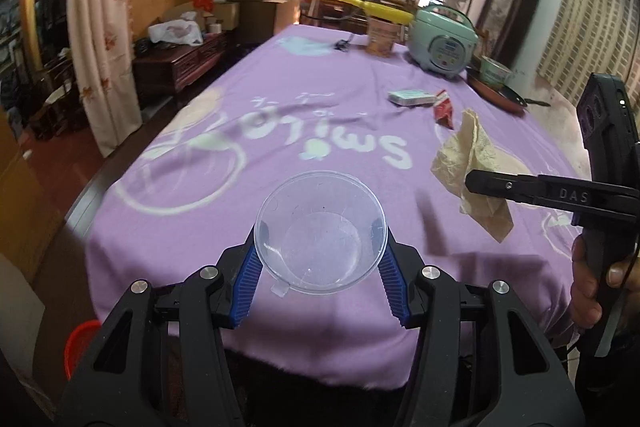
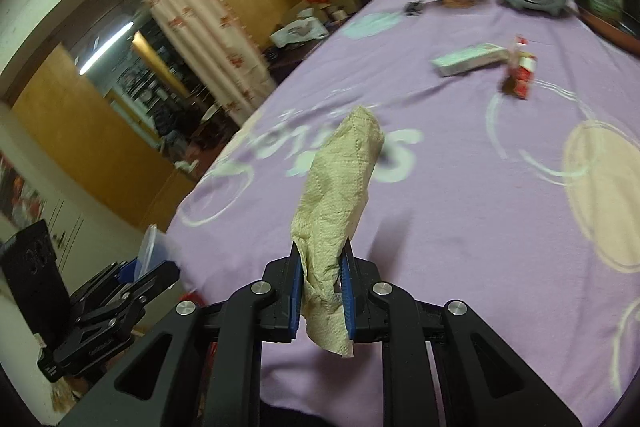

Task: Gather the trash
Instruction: 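Lift and carry the plastic cup and paper towel over the red basket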

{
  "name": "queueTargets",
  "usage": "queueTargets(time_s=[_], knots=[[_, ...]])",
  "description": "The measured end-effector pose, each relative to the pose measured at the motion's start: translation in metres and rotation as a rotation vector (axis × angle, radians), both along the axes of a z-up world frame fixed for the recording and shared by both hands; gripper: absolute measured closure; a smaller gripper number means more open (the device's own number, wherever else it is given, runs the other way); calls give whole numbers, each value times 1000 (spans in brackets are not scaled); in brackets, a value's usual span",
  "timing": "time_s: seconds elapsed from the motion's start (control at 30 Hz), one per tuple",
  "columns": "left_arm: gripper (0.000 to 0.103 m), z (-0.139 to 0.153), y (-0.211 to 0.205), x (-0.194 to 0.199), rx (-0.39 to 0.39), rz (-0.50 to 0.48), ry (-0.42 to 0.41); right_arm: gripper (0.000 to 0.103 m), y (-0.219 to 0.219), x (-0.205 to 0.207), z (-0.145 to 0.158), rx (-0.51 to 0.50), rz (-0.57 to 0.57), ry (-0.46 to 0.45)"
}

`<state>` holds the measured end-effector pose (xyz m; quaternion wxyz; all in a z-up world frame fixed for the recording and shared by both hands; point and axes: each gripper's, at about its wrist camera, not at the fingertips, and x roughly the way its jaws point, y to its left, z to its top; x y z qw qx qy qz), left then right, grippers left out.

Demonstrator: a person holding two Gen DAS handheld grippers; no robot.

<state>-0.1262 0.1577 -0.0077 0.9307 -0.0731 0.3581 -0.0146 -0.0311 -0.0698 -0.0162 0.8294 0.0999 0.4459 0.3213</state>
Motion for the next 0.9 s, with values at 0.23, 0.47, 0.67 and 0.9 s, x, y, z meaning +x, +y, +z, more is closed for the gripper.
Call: queueTargets(time_s=[0.23,0.47,0.67,0.9], knots=[[50,-16,67,-49,-62,154,15,85,90,-46,13,-12,212,-27],[50,-41,134,-98,-130,331,40,85,190,-89,5,-60,421,-13],[50,-73,186,-134,-193,483,96,85,265,-117,-24,-117,566,41],[50,-121,235,-160,-249,614,204,85,330,-141,-74,-203,670,126]])
